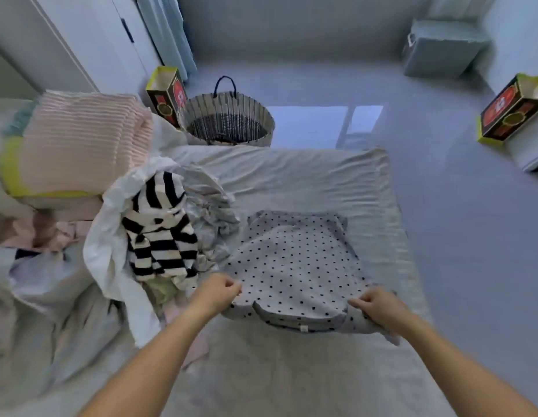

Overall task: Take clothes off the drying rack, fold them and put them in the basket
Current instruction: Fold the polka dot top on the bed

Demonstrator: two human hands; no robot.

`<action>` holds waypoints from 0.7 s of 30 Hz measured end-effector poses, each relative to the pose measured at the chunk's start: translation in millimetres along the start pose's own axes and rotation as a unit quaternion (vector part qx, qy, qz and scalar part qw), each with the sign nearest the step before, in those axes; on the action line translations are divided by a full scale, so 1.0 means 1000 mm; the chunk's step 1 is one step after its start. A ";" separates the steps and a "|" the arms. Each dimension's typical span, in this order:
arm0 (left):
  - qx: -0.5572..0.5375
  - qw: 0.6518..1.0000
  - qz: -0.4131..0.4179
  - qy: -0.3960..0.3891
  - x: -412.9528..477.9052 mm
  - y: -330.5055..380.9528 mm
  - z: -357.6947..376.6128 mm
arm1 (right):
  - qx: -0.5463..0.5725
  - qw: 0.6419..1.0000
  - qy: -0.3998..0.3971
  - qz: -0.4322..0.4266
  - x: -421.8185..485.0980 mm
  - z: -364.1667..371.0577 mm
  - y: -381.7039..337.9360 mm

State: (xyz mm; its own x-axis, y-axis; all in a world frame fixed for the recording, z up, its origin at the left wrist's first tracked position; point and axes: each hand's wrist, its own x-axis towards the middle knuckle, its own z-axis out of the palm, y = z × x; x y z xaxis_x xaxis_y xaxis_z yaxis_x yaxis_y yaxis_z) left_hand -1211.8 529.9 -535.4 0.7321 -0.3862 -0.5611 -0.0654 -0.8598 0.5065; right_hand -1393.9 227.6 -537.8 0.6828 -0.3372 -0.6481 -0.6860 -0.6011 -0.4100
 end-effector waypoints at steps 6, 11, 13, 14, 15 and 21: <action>0.026 0.997 -0.036 -0.063 0.003 -0.082 0.092 | -0.025 0.998 -0.044 0.036 0.012 0.101 0.060; 0.033 0.993 -0.059 -0.098 0.006 -0.101 0.115 | -0.019 0.998 -0.045 0.048 0.013 0.125 0.076; 0.046 0.991 -0.057 -0.113 0.002 -0.100 0.120 | -0.030 0.996 -0.058 0.053 0.011 0.130 0.080; 0.050 0.990 -0.057 -0.121 -0.001 -0.099 0.123 | -0.044 0.995 -0.071 0.054 0.008 0.133 0.080; 0.061 0.988 -0.054 -0.130 -0.005 -0.099 0.127 | -0.061 0.993 -0.083 0.053 0.006 0.137 0.082; 0.084 0.977 -0.053 -0.188 -0.034 -0.119 0.161 | -0.212 0.967 -0.138 0.015 -0.010 0.174 0.096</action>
State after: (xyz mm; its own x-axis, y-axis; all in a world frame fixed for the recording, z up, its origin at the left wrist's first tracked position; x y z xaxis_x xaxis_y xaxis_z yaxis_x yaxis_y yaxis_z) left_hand -1337.8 591.3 -682.2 0.4421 -0.3600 -0.8215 -0.1354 -0.9322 0.3357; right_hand -1509.8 299.4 -682.1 0.5306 -0.1891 -0.8263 -0.5000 -0.8570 -0.1249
